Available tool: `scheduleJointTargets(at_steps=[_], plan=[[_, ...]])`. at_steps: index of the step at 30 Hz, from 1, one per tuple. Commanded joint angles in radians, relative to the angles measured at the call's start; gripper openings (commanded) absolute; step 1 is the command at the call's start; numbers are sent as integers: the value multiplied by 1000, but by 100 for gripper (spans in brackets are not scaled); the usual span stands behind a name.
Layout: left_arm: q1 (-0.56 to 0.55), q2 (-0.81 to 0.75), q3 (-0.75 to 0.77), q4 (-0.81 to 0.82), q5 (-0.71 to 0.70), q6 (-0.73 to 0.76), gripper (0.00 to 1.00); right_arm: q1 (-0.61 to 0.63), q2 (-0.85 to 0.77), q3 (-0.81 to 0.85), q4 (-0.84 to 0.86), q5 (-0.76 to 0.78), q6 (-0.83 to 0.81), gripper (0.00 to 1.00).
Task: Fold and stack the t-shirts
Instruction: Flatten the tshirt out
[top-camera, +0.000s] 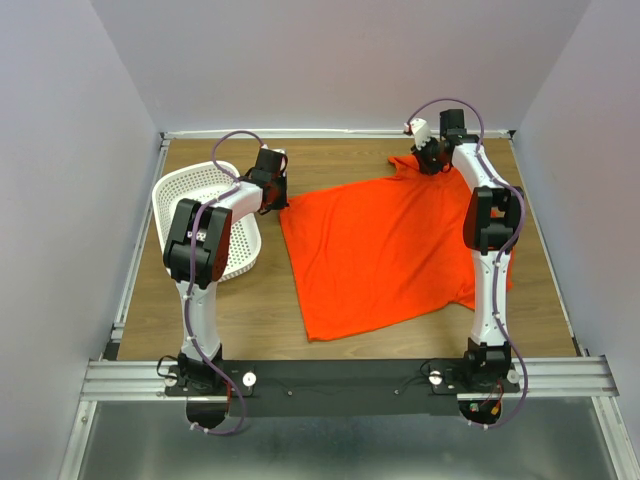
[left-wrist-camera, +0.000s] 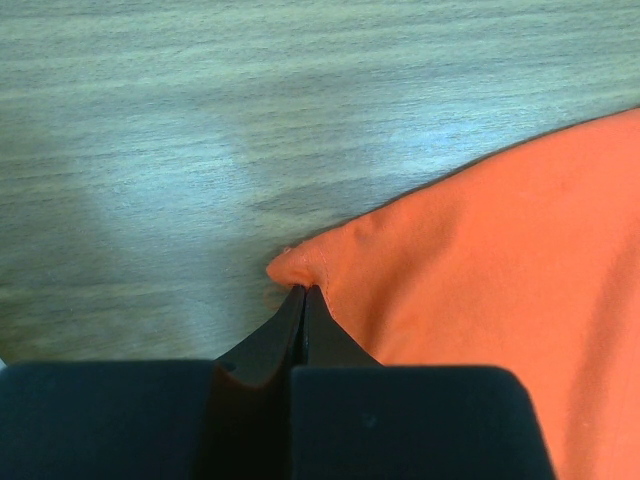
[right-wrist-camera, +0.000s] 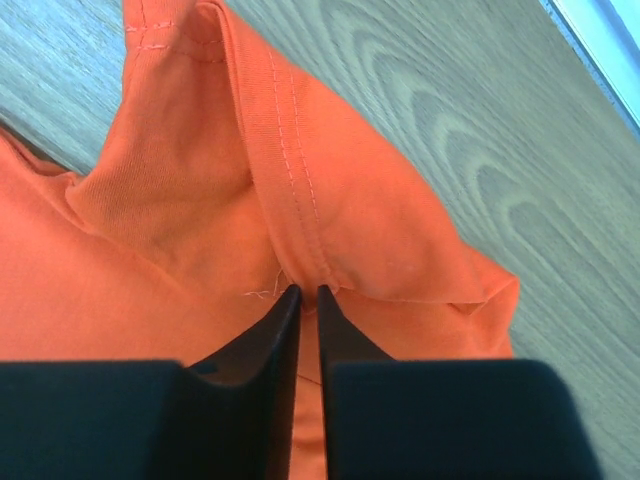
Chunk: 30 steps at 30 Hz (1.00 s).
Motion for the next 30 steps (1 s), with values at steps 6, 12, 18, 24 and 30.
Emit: scheduleJointTargets(at_steps=[6, 12, 18, 24, 30], plan=[[7, -47, 3, -7, 14, 12, 0, 2, -12, 28, -11, -19, 22, 6], [9, -66, -2, 4, 8, 9, 0, 2, -54, 64, -11, -47, 81, 1], [9, -105, -20, 42, 17, 9, 0, 2, -121, 56, -8, -76, 150, 1], [7, -263, -82, 134, 31, 9, 0, 5, -334, -71, -5, -123, 207, 1], [6, -521, -115, 199, 28, -6, 0, 8, -587, -111, -14, -77, 216, 1]])
